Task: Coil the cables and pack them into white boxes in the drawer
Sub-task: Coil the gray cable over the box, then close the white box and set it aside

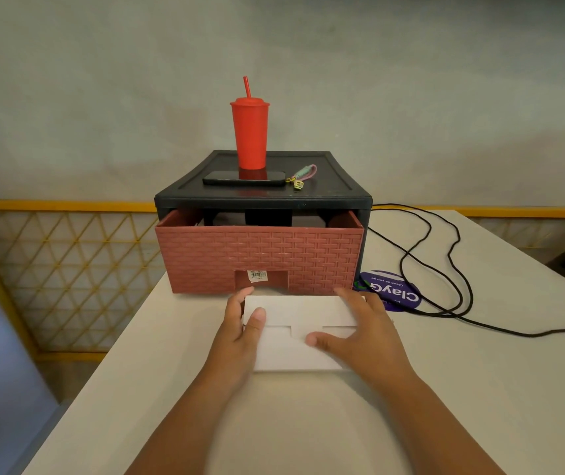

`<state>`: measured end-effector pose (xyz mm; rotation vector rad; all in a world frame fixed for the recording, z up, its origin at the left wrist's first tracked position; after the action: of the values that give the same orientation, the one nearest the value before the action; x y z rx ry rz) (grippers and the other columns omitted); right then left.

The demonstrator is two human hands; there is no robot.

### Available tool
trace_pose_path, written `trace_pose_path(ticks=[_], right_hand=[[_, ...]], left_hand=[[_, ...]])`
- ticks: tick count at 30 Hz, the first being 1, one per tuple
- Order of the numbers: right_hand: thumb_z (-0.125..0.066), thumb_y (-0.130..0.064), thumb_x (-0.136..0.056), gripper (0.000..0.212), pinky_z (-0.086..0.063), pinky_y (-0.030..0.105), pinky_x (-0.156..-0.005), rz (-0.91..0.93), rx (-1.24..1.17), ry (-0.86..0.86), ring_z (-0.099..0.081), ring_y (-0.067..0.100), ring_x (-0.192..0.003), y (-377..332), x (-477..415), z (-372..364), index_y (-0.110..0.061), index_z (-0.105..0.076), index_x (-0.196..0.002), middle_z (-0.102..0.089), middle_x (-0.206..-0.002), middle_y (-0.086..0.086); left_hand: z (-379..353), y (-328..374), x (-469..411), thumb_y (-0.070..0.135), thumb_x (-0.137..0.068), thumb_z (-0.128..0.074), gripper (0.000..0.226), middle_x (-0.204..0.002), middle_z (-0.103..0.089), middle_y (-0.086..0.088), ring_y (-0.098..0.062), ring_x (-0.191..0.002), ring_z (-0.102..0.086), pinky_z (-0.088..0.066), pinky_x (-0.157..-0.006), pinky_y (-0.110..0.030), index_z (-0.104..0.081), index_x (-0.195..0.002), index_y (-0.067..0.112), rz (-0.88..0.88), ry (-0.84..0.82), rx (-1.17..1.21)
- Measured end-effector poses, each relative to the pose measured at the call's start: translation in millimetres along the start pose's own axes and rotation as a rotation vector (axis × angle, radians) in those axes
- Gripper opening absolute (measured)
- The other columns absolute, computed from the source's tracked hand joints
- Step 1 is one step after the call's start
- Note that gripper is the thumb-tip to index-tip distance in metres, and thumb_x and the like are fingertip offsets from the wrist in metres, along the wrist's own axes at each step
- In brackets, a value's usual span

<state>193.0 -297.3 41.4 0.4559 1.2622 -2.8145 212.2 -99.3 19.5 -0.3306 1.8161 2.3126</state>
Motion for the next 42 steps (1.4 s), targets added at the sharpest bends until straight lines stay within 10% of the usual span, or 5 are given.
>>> trace_pose_path(ticks=[13, 18, 28, 32, 42], right_hand=[[-0.071, -0.033, -0.077, 0.030, -0.036, 0.026, -0.094, 0.050, -0.171, 0.028, -0.046, 0.008, -0.110, -1.5, 2.1, 0.1, -0.048, -0.046, -0.086, -0.046, -0.115, -0.011], [-0.072, -0.019, -0.078, 0.031, -0.031, -0.004, -0.075, -0.002, -0.371, 0.065, -0.044, -0.018, -0.098, 5.2, 12.5, 3.1, -0.038, -0.053, -0.093, -0.049, -0.114, -0.009], [-0.076, 0.002, -0.070, 0.071, -0.050, 0.025, -0.069, -0.203, -0.736, -0.033, -0.062, 0.021, -0.087, 35.2, 39.5, 37.5, -0.033, -0.047, -0.124, -0.062, -0.100, 0.006], [-0.076, 0.013, -0.053, 0.078, -0.053, 0.024, -0.067, -0.149, -0.896, -0.090, -0.065, 0.018, -0.089, 30.5, 50.1, 41.7, -0.024, -0.055, -0.119, -0.069, -0.099, 0.000], [-0.077, -0.047, -0.056, 0.080, -0.041, 0.041, -0.097, -0.106, -1.028, -0.499, -0.056, 0.030, -0.113, 18.4, 71.0, 21.9, -0.017, -0.056, -0.127, -0.060, -0.126, 0.013]], left_hand=[[0.9, 3.5, 5.0, 0.016, -0.091, -0.056, 0.018, -0.097, -0.056, 0.008, -0.003, -0.077, -0.054, -0.042, -0.065, -0.009, -0.044, -0.099, 0.028, -0.021, 0.036, -0.016], [1.8, 8.5, 12.5, 0.013, -0.089, -0.059, 0.025, -0.104, -0.055, 0.010, -0.009, -0.087, -0.056, -0.044, -0.072, -0.018, -0.044, -0.100, 0.030, -0.055, 0.045, -0.064], [-31.1, 37.9, 44.0, 0.052, -0.068, -0.059, 0.046, -0.124, -0.042, 0.019, 0.014, -0.116, -0.037, -0.026, -0.094, -0.001, -0.039, -0.109, 0.042, -0.261, 0.031, -0.208], [-47.0, 46.7, 56.0, 0.064, -0.064, -0.052, 0.050, -0.142, -0.029, 0.004, -0.009, -0.129, -0.028, -0.025, -0.101, -0.024, -0.038, -0.107, 0.044, -0.188, 0.147, -0.224], [-97.7, 48.5, 68.5, 0.045, -0.058, -0.062, 0.054, -0.132, -0.044, -0.012, -0.020, -0.112, -0.052, -0.046, -0.096, -0.040, -0.040, -0.107, 0.039, 0.145, 0.047, 0.322]])
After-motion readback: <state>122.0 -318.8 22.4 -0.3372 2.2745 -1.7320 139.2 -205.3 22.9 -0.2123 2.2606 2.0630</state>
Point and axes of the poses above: each hand's wrist, its own x-axis away from the middle knuckle, its own z-axis out of the back of the hand, y = z × x, the point moved 8 cm from there along -x, towards the middle knuckle
